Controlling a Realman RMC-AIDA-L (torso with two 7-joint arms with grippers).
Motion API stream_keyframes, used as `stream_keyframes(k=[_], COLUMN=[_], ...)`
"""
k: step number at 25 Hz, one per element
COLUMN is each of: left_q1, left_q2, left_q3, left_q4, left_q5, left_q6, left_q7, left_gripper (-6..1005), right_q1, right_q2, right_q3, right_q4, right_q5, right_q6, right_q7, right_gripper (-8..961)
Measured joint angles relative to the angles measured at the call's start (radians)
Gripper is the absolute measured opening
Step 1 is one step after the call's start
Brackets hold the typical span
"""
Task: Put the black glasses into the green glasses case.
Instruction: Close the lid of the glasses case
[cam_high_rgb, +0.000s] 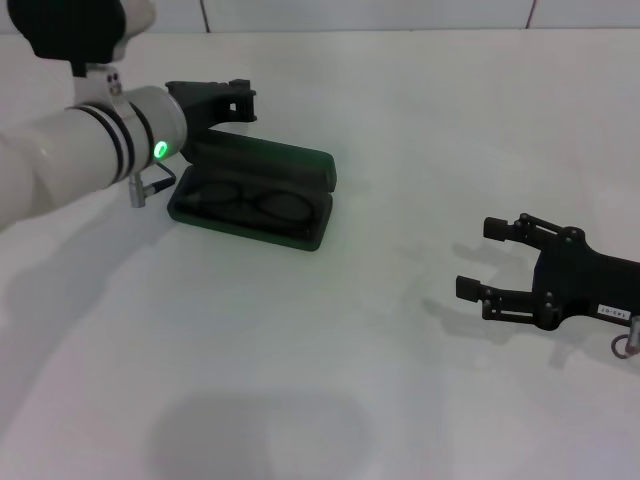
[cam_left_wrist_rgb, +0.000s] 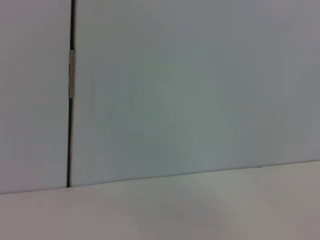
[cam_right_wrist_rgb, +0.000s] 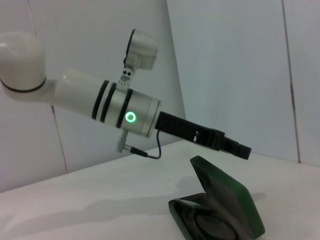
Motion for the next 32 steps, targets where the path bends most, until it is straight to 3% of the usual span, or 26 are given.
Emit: stream_keyframes(k=[7, 19, 32], left_q1=[0.000, 0.017, 0.081], left_q2=[0.001, 0.006, 0.006], left_q3=[0.036, 0.061, 0.061], left_q4=[-0.036, -0.027, 0.025], left_q5=[-0.005, -0.005, -0.006], left_q6=[-0.069, -0.052, -0.022], left_q7=[0.005, 0.015, 0.058], left_gripper=[82, 86, 89], right_q1=[0.000, 0.003, 0.008], right_q2=[-0.001, -0.001, 0.004], right_q3=[0.000, 0.000, 0.000], right_q4=[0.000, 0.000, 0.000], right_q5=[0.000, -0.004, -0.006], right_q6=[0.000, 0.005, 0.010], right_q7=[0.000, 0.000, 0.000], right_gripper=[886, 886, 886])
